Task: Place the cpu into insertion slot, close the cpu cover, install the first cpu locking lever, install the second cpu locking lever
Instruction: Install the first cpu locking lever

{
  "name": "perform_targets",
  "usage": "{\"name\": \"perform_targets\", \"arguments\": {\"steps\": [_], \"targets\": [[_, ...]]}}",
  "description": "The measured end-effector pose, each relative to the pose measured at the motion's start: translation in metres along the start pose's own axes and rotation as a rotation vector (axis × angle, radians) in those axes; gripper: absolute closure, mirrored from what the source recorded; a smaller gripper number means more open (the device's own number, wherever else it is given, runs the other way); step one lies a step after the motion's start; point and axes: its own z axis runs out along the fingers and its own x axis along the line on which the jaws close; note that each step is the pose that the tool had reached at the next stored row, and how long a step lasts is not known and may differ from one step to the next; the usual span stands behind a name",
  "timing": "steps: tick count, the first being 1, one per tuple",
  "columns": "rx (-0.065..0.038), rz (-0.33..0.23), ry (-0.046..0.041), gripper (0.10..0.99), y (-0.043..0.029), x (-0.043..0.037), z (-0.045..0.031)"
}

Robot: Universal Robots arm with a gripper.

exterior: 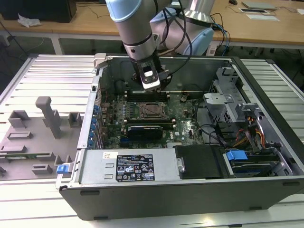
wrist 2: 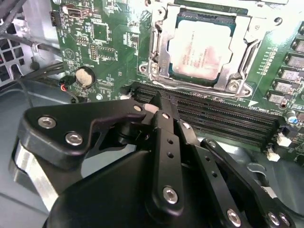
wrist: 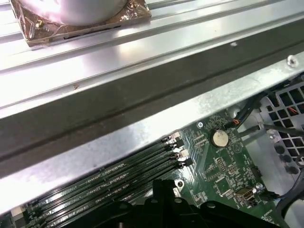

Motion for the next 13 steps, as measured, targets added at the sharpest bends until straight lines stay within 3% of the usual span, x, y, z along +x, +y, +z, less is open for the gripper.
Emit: {"name": "perform_targets", "arguments": {"steps": [3, 4, 6, 7, 8, 10, 12, 13], "targets": [[0.021, 0.007, 0.049, 0.98, -0.0002, -0.0022, 0.001], [0.039, 0.012, 0.0863, 0.98, -0.0005, -0.0037, 0.0014], [0.054, 0.016, 0.1187, 0.98, -0.0007, -0.0053, 0.0017], [0.065, 0.02, 0.1425, 0.98, -0.0006, -0.0065, 0.0021], [0.073, 0.022, 0.1586, 0.98, -0.0005, -0.007, 0.0024], [0.076, 0.023, 0.1654, 0.98, -0.0005, -0.007, 0.0024], [0.082, 0.022, 0.1644, 0.98, -0.0004, -0.007, 0.0026], [0.108, 0.016, 0.1623, 0.98, -0.0004, -0.0071, 0.0025]]}}
